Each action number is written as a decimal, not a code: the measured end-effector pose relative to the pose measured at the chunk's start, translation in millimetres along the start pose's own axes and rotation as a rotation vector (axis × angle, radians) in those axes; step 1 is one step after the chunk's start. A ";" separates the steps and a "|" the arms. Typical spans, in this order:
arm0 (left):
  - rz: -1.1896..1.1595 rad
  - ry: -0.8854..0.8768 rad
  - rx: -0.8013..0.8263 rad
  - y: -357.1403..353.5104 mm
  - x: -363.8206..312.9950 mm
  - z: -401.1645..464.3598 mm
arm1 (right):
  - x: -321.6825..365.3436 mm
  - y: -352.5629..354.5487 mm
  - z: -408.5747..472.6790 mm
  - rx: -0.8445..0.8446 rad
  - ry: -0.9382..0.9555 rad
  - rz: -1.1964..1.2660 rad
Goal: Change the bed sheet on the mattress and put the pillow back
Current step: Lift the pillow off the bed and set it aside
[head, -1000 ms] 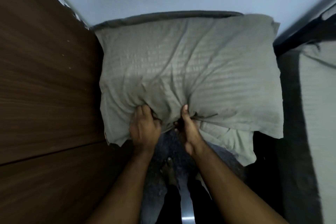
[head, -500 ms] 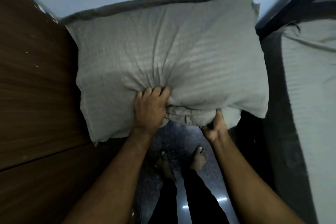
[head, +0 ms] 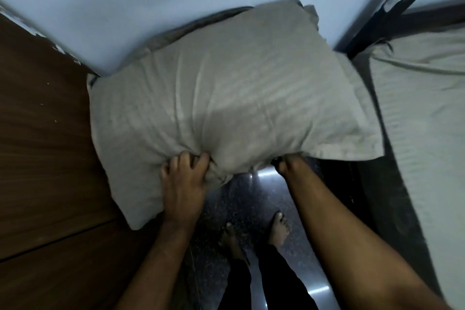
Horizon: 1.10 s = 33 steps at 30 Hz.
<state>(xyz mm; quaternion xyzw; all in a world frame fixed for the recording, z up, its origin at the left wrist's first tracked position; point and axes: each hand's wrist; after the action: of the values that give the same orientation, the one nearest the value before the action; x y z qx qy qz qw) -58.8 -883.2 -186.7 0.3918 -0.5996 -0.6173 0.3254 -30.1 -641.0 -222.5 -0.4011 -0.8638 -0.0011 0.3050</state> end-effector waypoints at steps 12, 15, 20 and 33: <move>-0.001 0.093 0.144 -28.2 -56.8 8.5 | -49.1 29.0 -34.4 -0.232 0.188 0.439; 0.036 0.106 0.174 -25.8 -55.4 15.7 | -44.2 15.0 -31.3 -0.209 0.308 0.214; 0.059 0.284 0.295 -34.8 -18.8 11.9 | -44.3 -11.7 -5.1 -0.238 0.290 -0.076; -0.182 0.098 0.434 56.8 -105.7 13.9 | -1.8 17.4 -68.8 -0.112 0.134 -0.002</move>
<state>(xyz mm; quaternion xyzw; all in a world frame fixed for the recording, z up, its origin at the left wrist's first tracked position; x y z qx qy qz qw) -24.0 -788.2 -120.6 0.5345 -0.6639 -0.4811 0.2052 19.0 -647.4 -171.7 -0.4158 -0.8404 -0.0765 0.3391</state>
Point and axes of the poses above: each hand's wrist, its own z-axis towards the middle knuckle, its own y-axis out of the back of the hand, x = y × z, and after that the axes turned 9 degrees about x, right-handed
